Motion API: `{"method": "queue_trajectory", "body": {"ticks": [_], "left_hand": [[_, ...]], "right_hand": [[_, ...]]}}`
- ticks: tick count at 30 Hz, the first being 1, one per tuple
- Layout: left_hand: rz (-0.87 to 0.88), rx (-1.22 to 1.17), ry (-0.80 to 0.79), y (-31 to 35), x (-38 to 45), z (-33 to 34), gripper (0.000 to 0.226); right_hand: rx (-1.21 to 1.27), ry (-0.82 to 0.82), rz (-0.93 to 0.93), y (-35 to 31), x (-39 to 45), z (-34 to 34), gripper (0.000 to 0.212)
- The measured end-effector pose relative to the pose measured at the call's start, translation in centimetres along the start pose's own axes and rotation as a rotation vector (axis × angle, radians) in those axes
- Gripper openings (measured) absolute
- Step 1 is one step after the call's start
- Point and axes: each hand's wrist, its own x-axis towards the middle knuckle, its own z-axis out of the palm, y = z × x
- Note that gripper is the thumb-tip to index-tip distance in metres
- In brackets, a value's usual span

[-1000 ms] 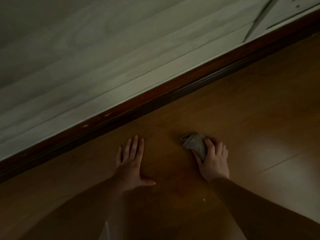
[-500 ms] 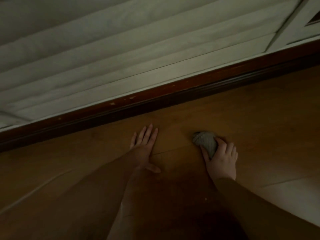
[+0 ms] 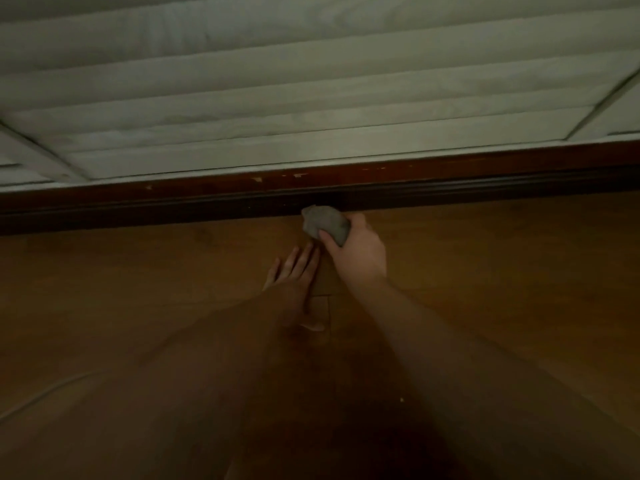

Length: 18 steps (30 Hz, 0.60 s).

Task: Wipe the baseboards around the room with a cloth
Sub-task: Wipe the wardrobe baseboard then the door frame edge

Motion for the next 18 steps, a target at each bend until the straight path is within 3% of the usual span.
{"method": "queue_trajectory", "body": {"ticks": [6, 10, 18], "left_hand": [[0.019, -0.076, -0.021, -1.6, 0.6, 0.6, 0.154], [0.026, -0.093, 0.005, -1.6, 0.5, 0.8, 0.155], [0.011, -0.101, 0.030, -1.7, 0.4, 0.8, 0.154]], "right_hand": [[-0.113, -0.005, -0.039, -1.3, 2.4, 3.3, 0.042], [-0.058, 0.036, -0.007, -0.4, 3.0, 3.9, 0.041], [0.061, 0.141, 0.113, 5.5, 3.5, -1.8, 0.043]]}}
